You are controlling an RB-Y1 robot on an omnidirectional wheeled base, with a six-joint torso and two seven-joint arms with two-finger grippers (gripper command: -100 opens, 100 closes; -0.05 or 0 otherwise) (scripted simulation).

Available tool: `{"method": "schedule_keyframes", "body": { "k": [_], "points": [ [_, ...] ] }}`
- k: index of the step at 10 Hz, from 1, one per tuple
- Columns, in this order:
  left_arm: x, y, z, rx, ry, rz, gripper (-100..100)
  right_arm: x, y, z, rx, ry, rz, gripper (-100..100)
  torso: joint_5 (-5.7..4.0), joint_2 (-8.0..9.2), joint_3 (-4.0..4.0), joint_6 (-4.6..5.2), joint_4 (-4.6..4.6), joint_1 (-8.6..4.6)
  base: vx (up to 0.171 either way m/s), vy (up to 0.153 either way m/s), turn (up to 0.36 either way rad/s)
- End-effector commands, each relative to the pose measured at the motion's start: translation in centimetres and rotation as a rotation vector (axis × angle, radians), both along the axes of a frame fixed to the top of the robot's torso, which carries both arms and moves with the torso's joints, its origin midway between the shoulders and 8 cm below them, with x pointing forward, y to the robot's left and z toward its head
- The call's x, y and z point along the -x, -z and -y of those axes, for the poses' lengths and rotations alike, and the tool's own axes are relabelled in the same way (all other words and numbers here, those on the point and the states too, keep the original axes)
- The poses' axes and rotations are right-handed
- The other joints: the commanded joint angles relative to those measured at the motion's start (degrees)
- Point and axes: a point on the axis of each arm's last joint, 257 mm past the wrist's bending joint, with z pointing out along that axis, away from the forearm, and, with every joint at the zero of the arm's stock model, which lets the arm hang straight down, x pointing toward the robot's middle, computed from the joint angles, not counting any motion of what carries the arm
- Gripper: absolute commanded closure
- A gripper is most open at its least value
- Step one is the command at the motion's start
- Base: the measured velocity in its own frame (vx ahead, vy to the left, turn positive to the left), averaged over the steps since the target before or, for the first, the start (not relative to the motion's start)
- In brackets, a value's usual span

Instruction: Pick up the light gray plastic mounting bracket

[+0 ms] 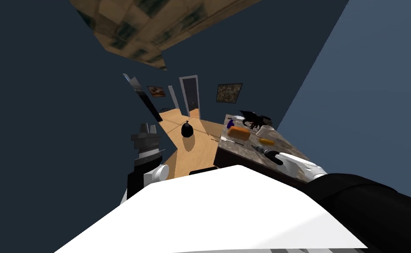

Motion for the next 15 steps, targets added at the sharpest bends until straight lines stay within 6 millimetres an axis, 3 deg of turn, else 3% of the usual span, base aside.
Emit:
{"method": "schedule_keyframes", "body": {
  "k": [1,3,4,6,7,8,12,13,14,15],
  "points": [
    [0.0,0.0,0.0,0.0,0.0,0.0,0,2.4,0.1,1.7,0.0,0.08,0.0,-100,0.0,0.0,0.0,0.0,0.0,0.0,-0.163,-0.036,0.462],
    [0.0,0.0,0.0,0.0,0.0,0.0,0,5.6,0.1,3.7,0.004,0.175,0.0,-100,0.01,-0.05,-0.02,0.0,-0.01,0.01,-0.159,-0.044,0.481],
    [0.0,0.0,0.0,0.0,0.0,0.0,0,5.6,0.1,3.7,0.004,0.175,0.0,-100,-0.02,-0.02,-0.01,0.02,0.0,-0.07,-0.108,-0.032,0.243],
    [0.0,0.0,0.0,0.0,0.0,0.0,0,8.9,0.0,5.5,0.012,0.271,0.002,-100,0.0,-0.27,-0.15,0.01,-0.05,0.02,-0.114,-0.008,0.413],
    [0.0,0.0,0.0,0.0,0.0,0.0,0,8.0,0.2,4.7,0.01,0.241,-0.001,-100,-0.01,-0.2,-0.11,-0.04,-0.04,0.02,-0.066,-0.011,0.088],
    [0.0,0.0,0.0,0.0,0.0,0.0,0,8.1,0.2,4.9,0.011,0.248,0.001,100,-0.02,-0.39,-0.2,0.06,-0.06,-0.01,-0.011,-0.002,-0.021],
    [0.0,0.0,0.0,0.0,0.0,0.0,0,8.1,0.2,4.9,0.01,0.248,0.002,100,-0.04,-0.67,-0.39,0.06,-0.16,-0.01,0.0,0.0,0.0],
    [0.0,0.0,0.0,0.0,0.0,0.0,0,8.1,0.2,4.9,0.01,0.247,0.002,0,-0.05,-0.67,-0.39,0.06,-0.15,-0.01,0.0,0.0,0.0],
    [0.0,0.0,0.0,0.0,0.0,0.0,0,7.2,0.1,4.6,0.007,0.223,0.001,100,-0.05,-0.68,-0.39,0.06,-0.15,-0.01,0.053,0.008,-0.326],
    [0.0,0.0,0.0,0.0,-0.001,-0.001,0,5.6,0.1,3.7,0.004,0.175,0.0,100,-0.03,-0.76,-0.43,0.26,-0.19,0.0,0.131,0.009,-0.437]
  ]
}}
